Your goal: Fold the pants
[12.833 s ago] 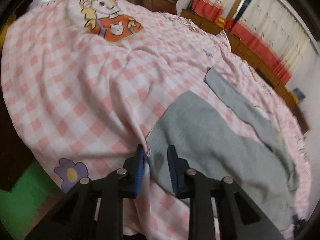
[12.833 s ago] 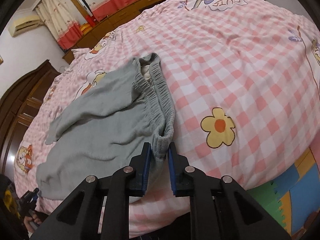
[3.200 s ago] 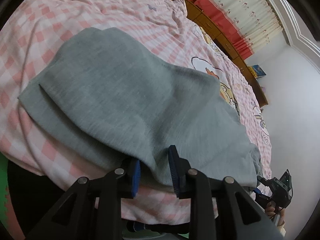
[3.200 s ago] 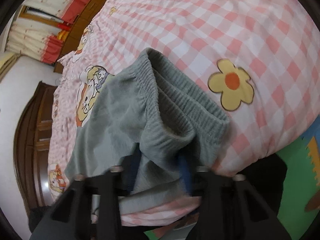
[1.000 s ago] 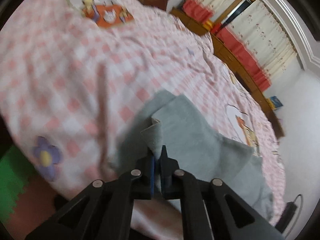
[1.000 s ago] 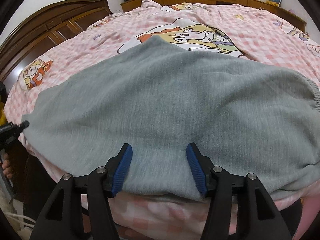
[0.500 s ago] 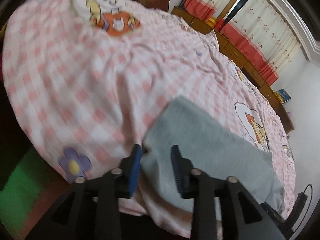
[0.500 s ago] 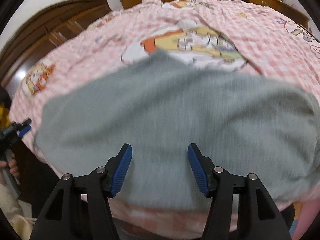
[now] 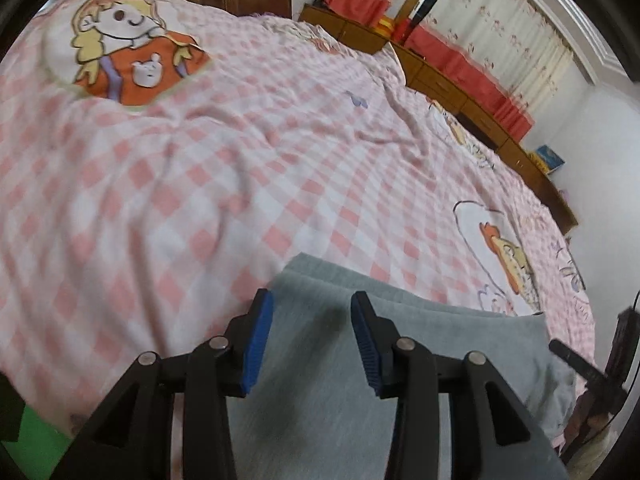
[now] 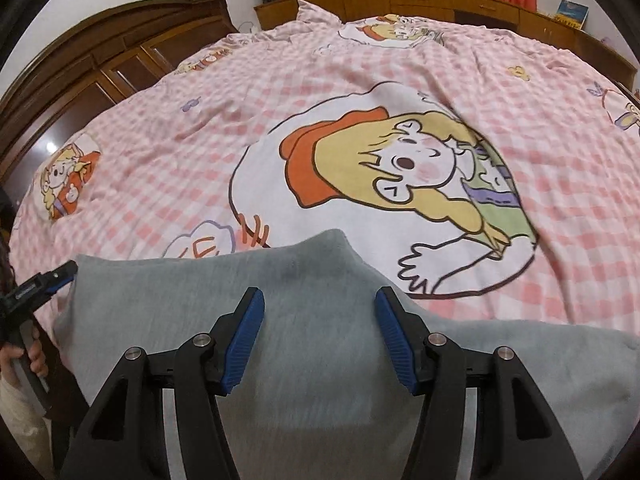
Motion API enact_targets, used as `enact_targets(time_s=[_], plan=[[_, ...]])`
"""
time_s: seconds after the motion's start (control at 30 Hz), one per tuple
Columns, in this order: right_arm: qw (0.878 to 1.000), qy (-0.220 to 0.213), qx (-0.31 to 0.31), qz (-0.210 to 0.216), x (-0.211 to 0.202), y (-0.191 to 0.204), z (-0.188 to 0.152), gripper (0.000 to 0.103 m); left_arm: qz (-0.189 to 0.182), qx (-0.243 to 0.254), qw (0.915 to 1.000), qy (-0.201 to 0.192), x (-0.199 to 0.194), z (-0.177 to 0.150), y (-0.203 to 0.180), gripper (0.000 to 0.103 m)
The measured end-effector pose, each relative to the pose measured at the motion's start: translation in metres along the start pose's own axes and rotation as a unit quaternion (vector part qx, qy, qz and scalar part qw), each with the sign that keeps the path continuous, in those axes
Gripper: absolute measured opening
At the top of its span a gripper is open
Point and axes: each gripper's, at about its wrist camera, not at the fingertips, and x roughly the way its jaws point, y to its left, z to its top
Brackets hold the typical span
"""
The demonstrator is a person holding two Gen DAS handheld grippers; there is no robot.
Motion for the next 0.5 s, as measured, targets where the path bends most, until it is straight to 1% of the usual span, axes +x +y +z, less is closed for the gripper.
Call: enact_targets(time_s=[0.13, 0.23, 0.33, 0.43, 0.47, 0.5], plan=[[1.0, -0.001, -0.012, -0.007, 0.005, 0.003, -0.002, 0.06, 0.002, 0.006, 0.9999, -0.009, 0.003, 0.0, -0.003, 0.044], [1.0, 0.0, -0.013, -0.012, 0.002, 0.006, -0.002, 0.058, 0.017, 0.014, 0.9996, -0.018, 0.0, -0.001, -0.003, 0.045], [0.999, -0.005, -0.036, 0.002, -0.006, 0.016, 0.0, 0.058, 0.017, 0.024, 0.9994, -0.016, -0.002, -0.001, -0.005, 0.045], [0.995, 0.007, -0.097, 0.02, -0.01, 0.035, 0.004, 0.058, -0.012, 0.049, 0.9987, -0.002, -0.005, -0.001, -0.015, 0.045], [0.993, 0.012, -0.114, 0.024, -0.009, 0.041, 0.005, 0.058, -0.023, 0.067, 0.9975, 0.008, -0.004, 0.0, -0.021, 0.045], [0.991, 0.017, -0.128, 0.027, -0.009, 0.046, 0.005, 0.058, -0.029, 0.099, 0.9943, 0.026, -0.001, 0.002, -0.03, 0.045]])
